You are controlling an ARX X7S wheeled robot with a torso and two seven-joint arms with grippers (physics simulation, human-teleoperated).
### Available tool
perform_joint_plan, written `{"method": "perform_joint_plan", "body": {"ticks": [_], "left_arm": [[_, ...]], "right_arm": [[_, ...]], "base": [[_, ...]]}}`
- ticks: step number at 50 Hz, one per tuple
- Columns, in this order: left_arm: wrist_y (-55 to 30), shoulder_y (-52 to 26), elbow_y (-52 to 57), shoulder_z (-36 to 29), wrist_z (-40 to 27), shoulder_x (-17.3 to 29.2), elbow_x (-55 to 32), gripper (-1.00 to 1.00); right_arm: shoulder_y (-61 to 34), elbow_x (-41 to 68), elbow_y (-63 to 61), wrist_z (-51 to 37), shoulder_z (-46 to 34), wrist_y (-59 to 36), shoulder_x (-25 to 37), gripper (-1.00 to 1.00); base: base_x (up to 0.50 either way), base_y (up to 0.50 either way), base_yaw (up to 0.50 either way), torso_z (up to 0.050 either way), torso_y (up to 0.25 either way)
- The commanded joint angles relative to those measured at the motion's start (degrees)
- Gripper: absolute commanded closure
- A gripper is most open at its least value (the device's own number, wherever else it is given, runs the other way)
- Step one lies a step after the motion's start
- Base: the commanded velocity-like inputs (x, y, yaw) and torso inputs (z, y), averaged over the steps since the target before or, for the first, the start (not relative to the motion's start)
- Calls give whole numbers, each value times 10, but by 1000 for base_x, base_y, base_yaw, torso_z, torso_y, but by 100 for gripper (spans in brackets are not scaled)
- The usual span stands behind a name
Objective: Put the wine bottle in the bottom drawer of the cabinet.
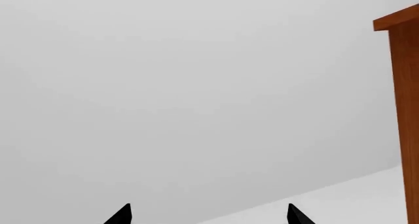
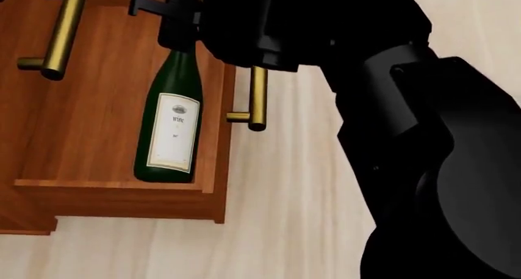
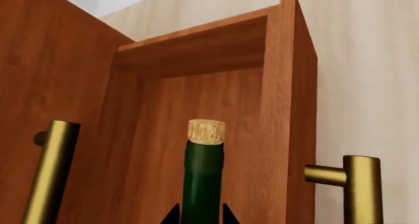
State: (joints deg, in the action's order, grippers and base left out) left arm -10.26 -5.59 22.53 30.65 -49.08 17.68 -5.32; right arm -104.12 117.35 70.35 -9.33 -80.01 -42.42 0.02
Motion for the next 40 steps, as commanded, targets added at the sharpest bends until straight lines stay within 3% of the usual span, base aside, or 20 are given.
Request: {"method": "perform_joint_plan", "body": {"ticks": [1, 8, 9, 28, 40], "left_arm": [[0, 1, 1, -2, 0, 1, -1, -100], [1, 0, 1, -2, -1, 1, -1, -100], [1, 0, 0, -2, -1, 1, -2, -100], [7, 1, -1, -5, -2, 3, -2, -100], [3, 1, 1, -7, -3, 5, -1, -100]], "right_arm": [[42, 42, -24, -25, -154, -73, 0, 100], [42, 40, -20, -36, -153, -62, 0, 100], [41, 39, -20, -30, -155, -68, 0, -100], [-6, 6, -62, -49, -141, -57, 0, -100], [-162, -8, -69, -63, -136, -94, 0, -100]], "base": [[0, 0, 0, 0, 0], [0, 0, 0, -1, -1], [0, 0, 0, 0, -11], [0, 0, 0, -1, -3], [0, 0, -1, 0, -1]]}}
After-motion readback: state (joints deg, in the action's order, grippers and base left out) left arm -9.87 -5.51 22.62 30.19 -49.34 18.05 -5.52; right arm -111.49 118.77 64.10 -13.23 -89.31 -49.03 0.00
